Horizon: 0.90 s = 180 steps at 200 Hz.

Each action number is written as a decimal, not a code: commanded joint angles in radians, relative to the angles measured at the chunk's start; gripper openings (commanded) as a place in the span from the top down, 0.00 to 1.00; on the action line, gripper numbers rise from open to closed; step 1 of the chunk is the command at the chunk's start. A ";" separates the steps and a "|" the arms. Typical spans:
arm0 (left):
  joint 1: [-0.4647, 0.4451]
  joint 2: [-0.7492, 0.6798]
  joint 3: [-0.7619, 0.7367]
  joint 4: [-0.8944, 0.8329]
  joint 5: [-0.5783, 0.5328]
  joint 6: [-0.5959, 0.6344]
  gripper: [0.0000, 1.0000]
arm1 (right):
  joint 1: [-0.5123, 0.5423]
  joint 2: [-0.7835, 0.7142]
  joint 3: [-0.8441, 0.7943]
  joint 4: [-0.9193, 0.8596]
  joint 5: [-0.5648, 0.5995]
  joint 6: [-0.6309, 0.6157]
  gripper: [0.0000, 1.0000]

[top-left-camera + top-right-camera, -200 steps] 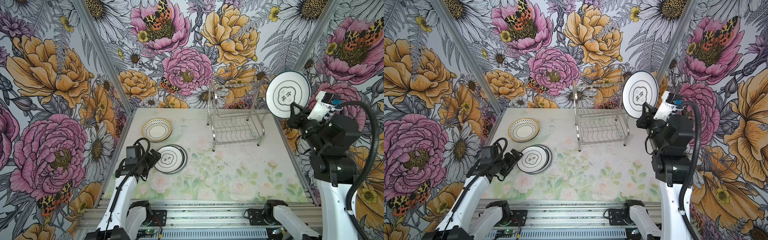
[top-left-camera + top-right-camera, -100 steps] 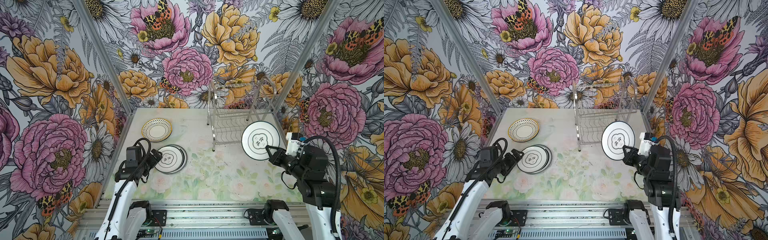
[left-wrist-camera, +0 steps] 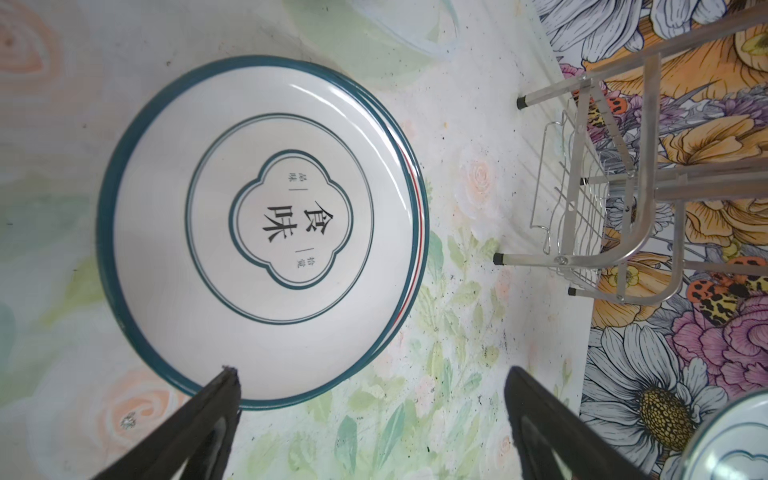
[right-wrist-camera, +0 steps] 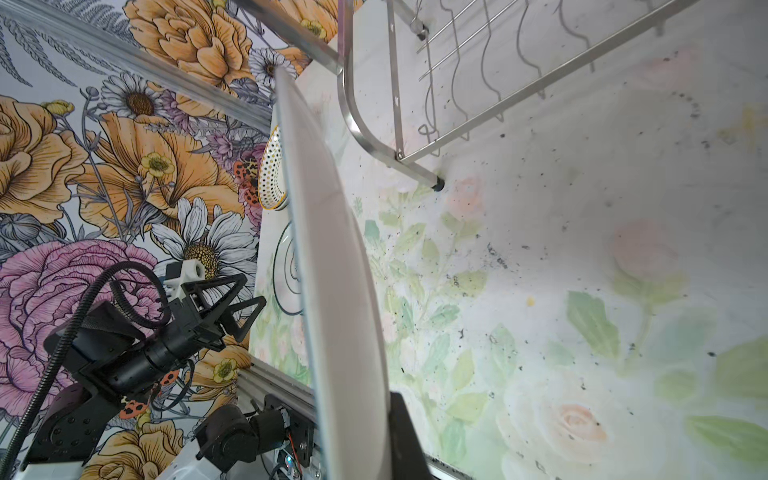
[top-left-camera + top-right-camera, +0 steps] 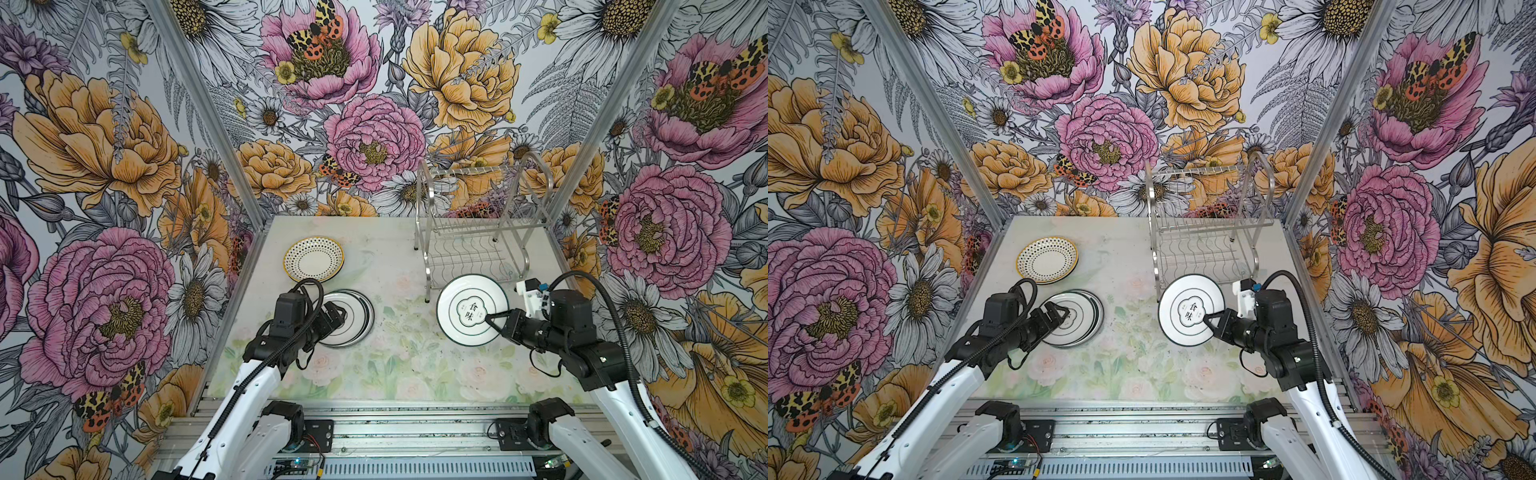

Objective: Unload the plates from the dish rack
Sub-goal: 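Carry the white plate to the left gripper while the left gripper closes on its rim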

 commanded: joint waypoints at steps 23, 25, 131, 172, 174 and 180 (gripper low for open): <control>-0.083 0.002 -0.054 0.186 0.030 -0.039 0.01 | 0.215 0.175 -0.008 0.353 0.116 0.169 1.00; -0.086 0.004 -0.057 0.196 0.035 -0.040 0.02 | 0.225 0.186 -0.008 0.363 0.120 0.172 1.00; -0.105 0.143 -0.093 0.475 0.197 -0.025 0.11 | 0.446 0.635 0.037 0.903 0.158 0.445 1.00; -0.101 0.192 -0.093 0.583 0.248 -0.040 0.18 | 0.497 0.740 0.097 0.991 0.136 0.482 1.00; -0.101 0.193 -0.093 0.586 0.249 -0.040 0.19 | 0.500 0.743 0.100 0.996 0.135 0.486 1.00; -0.100 0.197 -0.091 0.596 0.254 -0.040 0.22 | 0.506 0.761 0.106 1.012 0.129 0.494 1.00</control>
